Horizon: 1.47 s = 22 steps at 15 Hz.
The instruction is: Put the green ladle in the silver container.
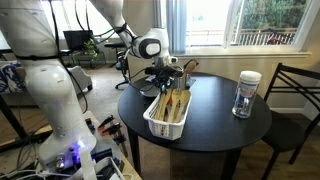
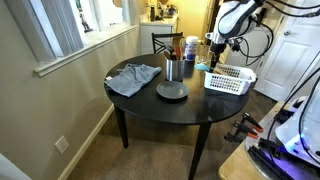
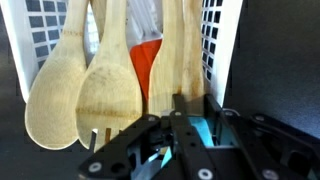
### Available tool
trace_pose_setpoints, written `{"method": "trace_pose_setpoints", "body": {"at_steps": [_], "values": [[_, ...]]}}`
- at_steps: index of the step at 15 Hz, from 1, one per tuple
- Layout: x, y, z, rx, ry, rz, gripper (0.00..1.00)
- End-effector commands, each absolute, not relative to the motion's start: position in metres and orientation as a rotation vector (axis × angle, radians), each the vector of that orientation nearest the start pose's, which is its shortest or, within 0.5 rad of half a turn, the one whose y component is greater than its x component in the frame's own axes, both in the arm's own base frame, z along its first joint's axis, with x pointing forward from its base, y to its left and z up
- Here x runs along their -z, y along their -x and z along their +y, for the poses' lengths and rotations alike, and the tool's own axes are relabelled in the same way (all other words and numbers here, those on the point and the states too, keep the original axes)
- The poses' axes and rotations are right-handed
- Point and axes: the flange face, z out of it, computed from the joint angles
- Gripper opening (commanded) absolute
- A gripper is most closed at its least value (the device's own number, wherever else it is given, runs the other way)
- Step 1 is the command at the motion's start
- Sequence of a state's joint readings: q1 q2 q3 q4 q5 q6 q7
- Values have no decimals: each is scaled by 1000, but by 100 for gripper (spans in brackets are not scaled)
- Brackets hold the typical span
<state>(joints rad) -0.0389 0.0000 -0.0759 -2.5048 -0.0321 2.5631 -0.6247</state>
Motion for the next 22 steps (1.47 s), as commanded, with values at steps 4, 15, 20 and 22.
{"method": "trace_pose_setpoints", "body": {"at_steps": [4,15,20,22], "values": [[-329,-439,-45,219,3074,-858,11],[-435,-429,-38,595,3133,-780,11],[-472,-429,-29,849,3115,-608,12],[-484,-431,-28,1004,3091,-515,12]]}}
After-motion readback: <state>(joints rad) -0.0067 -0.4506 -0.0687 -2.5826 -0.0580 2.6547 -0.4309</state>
